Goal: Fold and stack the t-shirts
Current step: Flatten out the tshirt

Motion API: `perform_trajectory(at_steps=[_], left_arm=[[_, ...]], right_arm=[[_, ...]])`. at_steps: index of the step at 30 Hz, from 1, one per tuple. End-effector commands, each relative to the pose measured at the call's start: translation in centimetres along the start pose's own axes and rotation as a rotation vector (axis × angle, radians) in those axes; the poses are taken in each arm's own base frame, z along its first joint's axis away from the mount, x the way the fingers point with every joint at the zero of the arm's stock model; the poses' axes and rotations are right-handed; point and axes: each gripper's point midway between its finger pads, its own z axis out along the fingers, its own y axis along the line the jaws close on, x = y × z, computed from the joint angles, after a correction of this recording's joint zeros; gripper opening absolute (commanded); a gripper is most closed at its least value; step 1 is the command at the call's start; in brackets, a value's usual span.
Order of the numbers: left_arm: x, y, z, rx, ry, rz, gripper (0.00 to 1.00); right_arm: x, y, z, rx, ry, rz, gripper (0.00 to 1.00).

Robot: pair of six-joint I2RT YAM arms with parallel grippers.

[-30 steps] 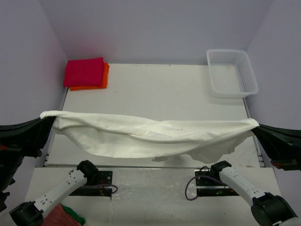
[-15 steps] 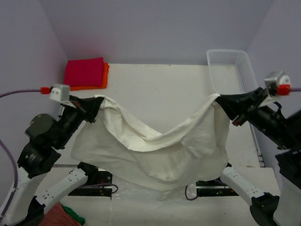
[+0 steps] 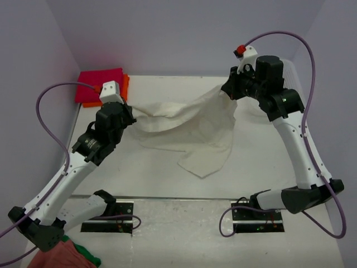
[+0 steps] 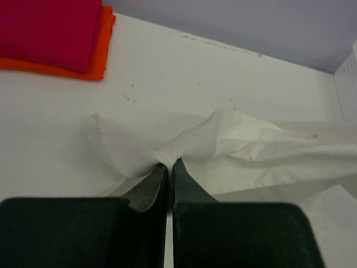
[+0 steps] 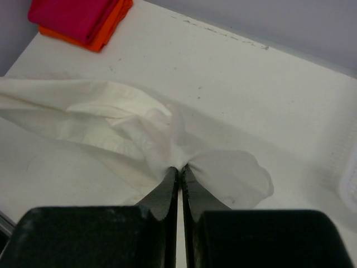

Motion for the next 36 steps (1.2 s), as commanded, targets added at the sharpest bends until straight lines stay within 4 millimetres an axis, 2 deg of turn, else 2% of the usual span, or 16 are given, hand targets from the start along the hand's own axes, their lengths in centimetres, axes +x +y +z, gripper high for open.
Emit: perform_trajectory(at_steps=[1,3,8,10,13,17,18,19,20,21,23,24,26,30,33,36], left_arm=[[-2.2,0.8,2.2,-0.060,-0.095,-0.074,0.00],[-2.3,0.5,3.2,-0.054,-0.104,-0.065,0.00],[-0.2,-0.2,5.9,-0.040,-0.059,-0.044,0.00],[0.8,-0.7,6.3,-0.011,-0.034,-0.040,0.00],[0.1,-1.6,6.1,0.042,-0.050,-0.038,0.00],[-2.2,-2.8,4.0,0.120,-0.071,-0.024,0.00],[-3.9,-3.2,2.6,0.151,-0.104,-0.039,0.00],[-4.4,-3.1,1.7,0.160,-0.106,-0.033,0.00],[-6.0,-3.2,-0.3,0.188,-0.133,-0.045,0.00],[-6.5,-3.6,-0.7,0.207,-0.139,-0.050,0.00],[-8.3,-3.7,-3.7,0.263,-0.174,-0.061,0.00],[-10.1,-4.0,-6.1,0.321,-0.217,-0.074,0.00],[-11.1,-4.0,-8.3,0.359,-0.228,-0.068,0.00],[-15.1,-4.5,-15.4,0.517,-0.354,-0.093,0.00],[-17.1,-4.0,-18.7,0.559,-0.428,-0.112,0.00],[-17.3,-3.7,-18.3,0.528,-0.423,-0.106,0.00]], right_arm=[[-4.6,-0.8,1.2,0.025,-0.132,-0.065,0.00],[-4.6,-1.1,2.6,0.023,-0.119,-0.062,0.00],[-3.6,-2.5,6.4,0.047,-0.073,-0.053,0.00],[-3.1,-2.9,6.8,0.065,-0.068,-0.057,0.00],[-3.6,-2.7,5.9,0.068,-0.095,-0.063,0.00],[-5.7,-1.5,1.9,0.066,-0.144,-0.074,0.00],[-6.9,-0.6,-0.2,0.060,-0.187,-0.085,0.00],[-7.2,-0.3,-1.4,0.068,-0.204,-0.124,0.00],[-7.9,0.8,-4.1,0.070,-0.249,-0.151,0.00],[-8.2,1.4,-5.5,0.066,-0.276,-0.162,0.00],[-8.4,3.2,-8.4,0.034,-0.314,-0.176,0.00],[-9.4,4.0,-11.4,0.023,-0.372,-0.185,0.00],[-9.8,5.7,-14.6,-0.014,-0.410,-0.191,0.00],[-11.2,7.5,-21.4,-0.062,-0.524,-0.193,0.00],[-12.1,8.6,-24.9,-0.117,-0.595,-0.191,0.00],[-12.8,8.9,-25.4,-0.125,-0.624,-0.199,0.00]])
